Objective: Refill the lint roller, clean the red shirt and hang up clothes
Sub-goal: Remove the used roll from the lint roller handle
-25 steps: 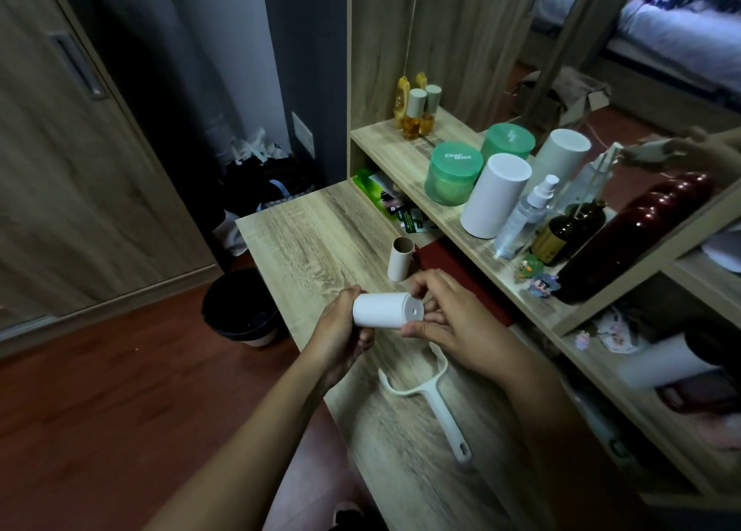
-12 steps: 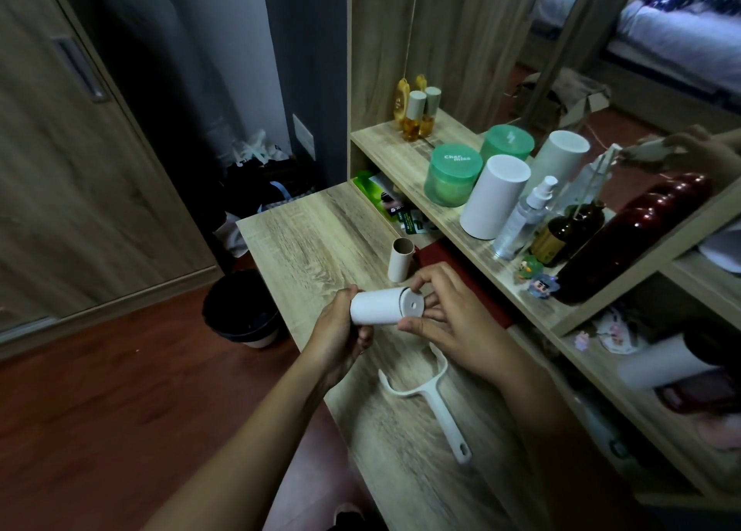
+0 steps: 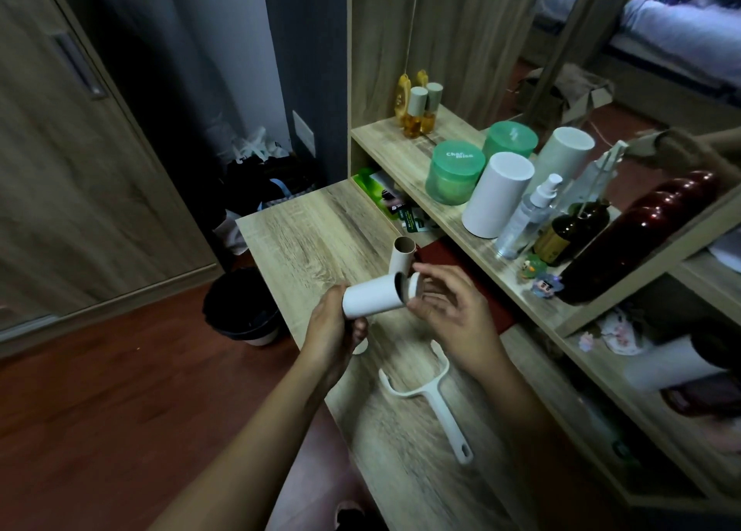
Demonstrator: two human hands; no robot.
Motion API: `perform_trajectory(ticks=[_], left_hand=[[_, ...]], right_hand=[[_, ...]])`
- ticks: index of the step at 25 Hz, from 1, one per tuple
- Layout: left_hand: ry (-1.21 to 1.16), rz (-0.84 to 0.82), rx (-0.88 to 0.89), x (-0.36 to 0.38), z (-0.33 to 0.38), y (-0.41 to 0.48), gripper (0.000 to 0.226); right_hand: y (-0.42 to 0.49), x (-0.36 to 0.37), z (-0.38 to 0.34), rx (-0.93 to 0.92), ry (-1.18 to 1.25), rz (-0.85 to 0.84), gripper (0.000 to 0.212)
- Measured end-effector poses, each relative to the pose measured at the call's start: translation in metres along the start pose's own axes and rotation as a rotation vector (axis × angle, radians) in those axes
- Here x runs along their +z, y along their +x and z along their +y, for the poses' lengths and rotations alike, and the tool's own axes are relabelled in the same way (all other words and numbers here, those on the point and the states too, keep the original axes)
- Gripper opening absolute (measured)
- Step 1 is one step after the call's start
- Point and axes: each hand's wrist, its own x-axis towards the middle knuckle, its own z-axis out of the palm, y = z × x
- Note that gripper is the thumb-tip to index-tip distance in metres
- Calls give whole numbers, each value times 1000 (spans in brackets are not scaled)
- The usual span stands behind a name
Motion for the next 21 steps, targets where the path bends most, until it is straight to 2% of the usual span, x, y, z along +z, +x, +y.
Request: perform_trajectory(ticks=[2,4,8,10,14,21], left_hand=[[-40,56,-1,-6,1,6,21],[-50,102,-8,-15,0,10,21],[-30,178,-27,-29,-2,14,22],[-40,204,-27,-33,-1,16,21],[-37,224,-31,-39,0,18,21],[13,243,-42,-53,-4,20,24]], right_hand=[[6,-2,22,117,65,44,42],[12,-5,55,233,-103,9,43],[22,6,117,280,-667,-283,49],[28,16,134,279,-794,-421,51],[38,25,153,227,-881,-534,48],[42,25,159,214,-851,-518,50]])
